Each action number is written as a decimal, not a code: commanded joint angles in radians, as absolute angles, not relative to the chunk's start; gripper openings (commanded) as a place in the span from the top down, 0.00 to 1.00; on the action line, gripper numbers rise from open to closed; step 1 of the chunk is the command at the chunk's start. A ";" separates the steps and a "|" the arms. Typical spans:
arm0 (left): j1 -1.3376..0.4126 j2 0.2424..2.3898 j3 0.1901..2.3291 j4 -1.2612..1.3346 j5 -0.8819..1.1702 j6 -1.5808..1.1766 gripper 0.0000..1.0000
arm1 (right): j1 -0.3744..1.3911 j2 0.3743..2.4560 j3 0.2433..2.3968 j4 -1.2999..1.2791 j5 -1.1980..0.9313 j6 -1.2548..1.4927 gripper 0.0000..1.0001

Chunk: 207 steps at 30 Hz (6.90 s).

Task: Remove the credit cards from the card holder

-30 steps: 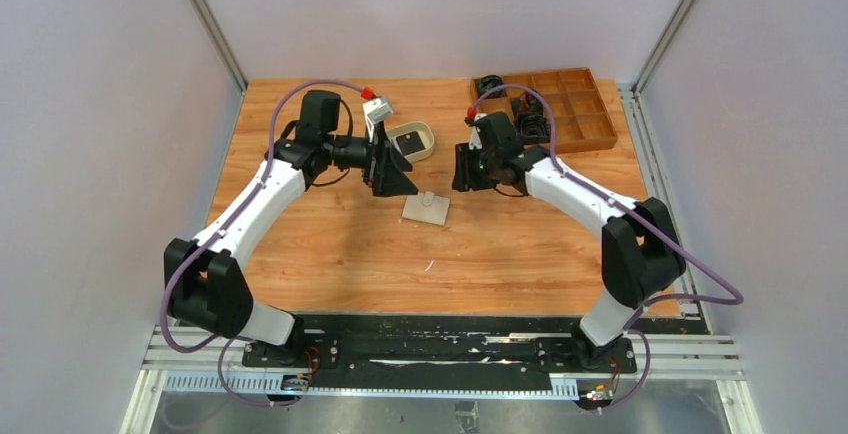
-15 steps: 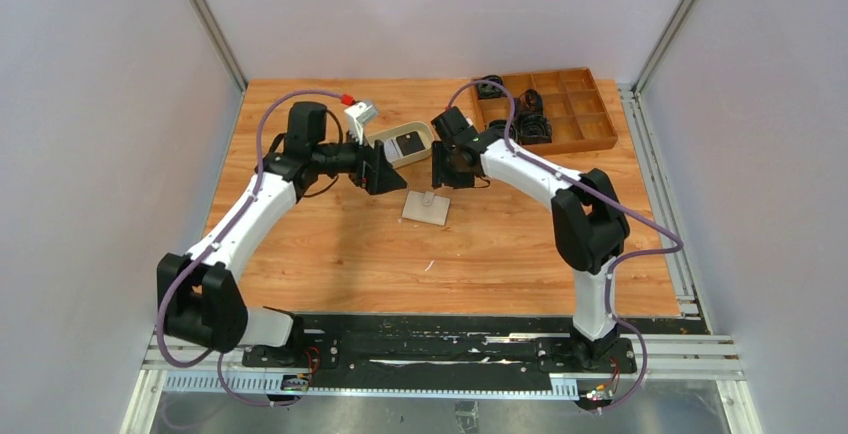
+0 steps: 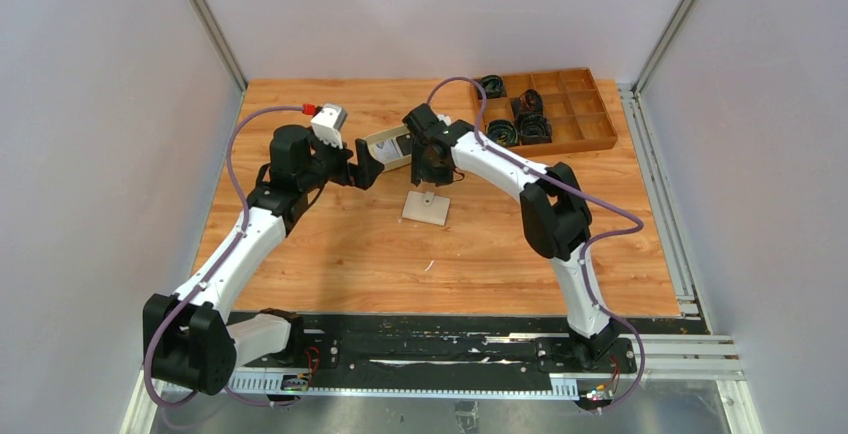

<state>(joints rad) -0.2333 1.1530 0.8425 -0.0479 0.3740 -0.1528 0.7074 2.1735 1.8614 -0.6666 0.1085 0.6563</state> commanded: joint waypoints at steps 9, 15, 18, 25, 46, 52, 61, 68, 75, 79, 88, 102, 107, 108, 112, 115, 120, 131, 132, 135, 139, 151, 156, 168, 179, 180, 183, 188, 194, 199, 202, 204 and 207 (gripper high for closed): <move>-0.261 1.130 0.854 -0.056 0.252 -0.136 0.00 | 0.724 2.253 1.904 -0.828 0.137 0.708 0.51; -0.271 1.120 0.849 -0.056 0.200 -0.132 0.00 | 0.726 2.292 1.934 -0.823 0.121 0.710 0.54; -0.278 1.119 0.842 -0.046 0.154 -0.143 0.00 | 0.727 2.308 1.952 -0.823 0.119 0.708 0.54; -0.308 1.137 0.792 0.109 0.045 -0.169 0.00 | 0.726 2.316 1.941 -0.830 0.118 0.697 0.75; -0.311 1.205 0.482 0.731 0.003 -0.152 0.00 | 0.529 1.972 1.466 -0.520 -0.192 0.877 1.00; -0.330 1.227 0.482 0.738 -0.015 -0.144 0.00 | 0.459 1.858 1.247 -0.321 -0.295 1.058 1.00; -0.348 1.185 0.447 0.700 -0.023 -0.145 0.00 | 0.409 1.701 0.855 0.211 -0.386 1.430 1.00; -0.364 1.192 0.476 0.646 0.025 -0.156 0.00 | 0.406 1.602 0.807 0.288 -0.371 1.497 1.00; -0.390 1.244 0.496 0.613 0.130 -0.257 0.00 | 0.408 1.517 0.827 0.227 -0.328 1.509 1.00; -0.432 1.294 0.511 0.614 0.150 -0.269 0.00 | 0.406 1.502 0.785 0.239 -0.289 1.535 1.00; -0.469 1.414 0.566 0.614 0.189 -0.303 0.00 | 0.322 1.505 0.635 0.322 -0.256 1.506 1.00; -0.525 1.647 0.699 0.478 0.210 -0.538 0.00 | 0.142 1.484 0.517 0.262 -0.335 1.272 1.00; -0.524 1.743 0.758 0.468 0.316 -0.633 0.00 | 0.133 1.547 0.541 0.316 -0.394 1.244 1.00; -0.525 1.757 0.768 0.468 0.337 -0.647 0.00 | 0.131 1.561 0.546 0.326 -0.407 1.241 1.00; -0.524 1.796 0.784 0.468 0.390 -0.697 0.02 | 0.129 1.607 0.554 0.381 -0.451 1.243 1.00; -0.524 1.822 0.778 0.469 0.386 -0.739 0.08 | 0.130 1.628 0.547 0.420 -0.470 1.247 1.00; -0.513 1.930 0.734 0.650 0.433 -0.899 0.17 | 0.125 1.643 0.533 0.464 -0.498 1.249 1.00; -0.493 2.014 0.584 1.087 0.396 -1.130 0.35 | 0.099 1.627 0.516 0.484 -0.517 1.239 1.00; -0.493 2.005 0.577 1.095 0.387 -1.130 0.35 | 0.099 1.627 0.515 0.484 -0.517 1.239 1.00; -0.492 2.005 0.571 1.123 0.382 -1.143 0.40 | 0.099 1.630 0.515 0.489 -0.520 1.237 1.00; -0.492 2.029 0.563 1.160 0.381 -1.162 0.48 | 0.099 1.628 0.516 0.495 -0.531 1.236 1.00; -0.492 2.045 0.560 1.200 0.390 -1.179 0.77 | 0.099 1.605 0.509 0.483 -0.527 1.226 1.00; -0.492 2.055 0.558 1.223 0.406 -1.184 1.00 | 0.100 1.607 0.513 0.482 -0.530 1.224 1.00; -0.492 1.940 0.473 1.180 0.365 -1.149 1.00 | 0.123 1.455 0.733 0.058 -0.414 0.829 0.57; -0.538 1.886 0.330 1.261 0.218 -1.229 1.00 | 0.555 1.488 1.186 -0.385 0.039 0.382 0.16; -0.544 1.877 0.319 1.260 0.199 -1.232 1.00 | 0.584 1.539 1.225 -0.417 0.062 0.378 0.15; -0.558 1.851 0.289 1.261 0.144 -1.241 1.00 | 0.670 1.705 1.382 -0.533 0.158 0.359 0.13; -0.582 1.862 0.261 1.323 0.096 -1.270 1.00 | 0.772 1.880 1.549 -0.637 0.270 0.351 0.09; -0.600 1.986 0.228 1.527 0.057 -1.359 1.00 | 0.807 1.991 1.661 -0.707 0.306 0.384 0.09; -0.613 1.994 0.221 1.536 0.024 -1.348 1.00 | 0.834 2.056 1.729 -0.755 0.352 0.403 0.08; -0.614 1.972 0.219 1.533 0.009 -1.340 1.00 | 0.844 2.087 1.749 -0.765 0.358 0.417 0.08; -0.614 1.971 0.221 1.533 0.010 -1.341 1.00 | 0.850 2.103 1.760 -0.767 0.360 0.423 0.08; -0.615 1.975 0.221 1.536 0.011 -1.345 1.00 | 0.857 2.128 1.777 -0.775 0.365 0.430 0.08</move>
<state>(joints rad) -0.6056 1.9869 0.2287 1.4937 0.0467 -1.3472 0.8360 2.0914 1.7435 -0.7162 0.3256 0.4042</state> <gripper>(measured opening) 0.018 0.915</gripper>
